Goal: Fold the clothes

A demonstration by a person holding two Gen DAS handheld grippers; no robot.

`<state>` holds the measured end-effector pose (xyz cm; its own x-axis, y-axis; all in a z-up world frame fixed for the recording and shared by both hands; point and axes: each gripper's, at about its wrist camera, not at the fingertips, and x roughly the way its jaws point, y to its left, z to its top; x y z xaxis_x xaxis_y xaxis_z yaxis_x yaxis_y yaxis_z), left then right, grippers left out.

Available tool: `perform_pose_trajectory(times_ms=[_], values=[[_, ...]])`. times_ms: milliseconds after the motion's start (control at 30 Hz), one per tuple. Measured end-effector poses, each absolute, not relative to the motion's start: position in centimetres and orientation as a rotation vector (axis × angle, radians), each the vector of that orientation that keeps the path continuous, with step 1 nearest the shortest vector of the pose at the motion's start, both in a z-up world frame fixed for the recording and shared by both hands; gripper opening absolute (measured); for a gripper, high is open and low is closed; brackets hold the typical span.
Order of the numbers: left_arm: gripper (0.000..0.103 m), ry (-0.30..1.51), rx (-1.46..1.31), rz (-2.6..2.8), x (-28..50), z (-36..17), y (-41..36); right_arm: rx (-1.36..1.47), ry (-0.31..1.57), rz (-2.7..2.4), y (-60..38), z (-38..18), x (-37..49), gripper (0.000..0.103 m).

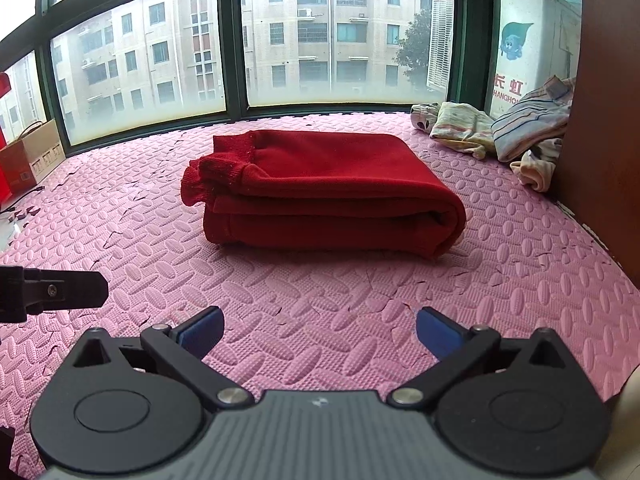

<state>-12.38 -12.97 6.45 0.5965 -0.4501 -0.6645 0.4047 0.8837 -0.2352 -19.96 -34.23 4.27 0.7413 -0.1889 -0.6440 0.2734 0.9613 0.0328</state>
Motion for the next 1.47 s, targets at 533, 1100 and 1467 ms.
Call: perform_pose_trajectory(times_ms=[533,1100,1467], values=[[0.103,0.792,-0.034,-0.501,-13.0,6.7,-13.7,0.133,0.692,-0.248,-34.1,4.4,-20.1,0.103],[0.103,0.844,0.003,-0.518,-11.8,5.8,-15.7,0.151,0.716,-0.263,-35.1,4.4,-19.0,0.103],[0.103,0.852,0.031,-0.525,-10.5,5.6,-17.1,0.173,0.736,-0.270,-36.1,4.3,-17.9,0.103]])
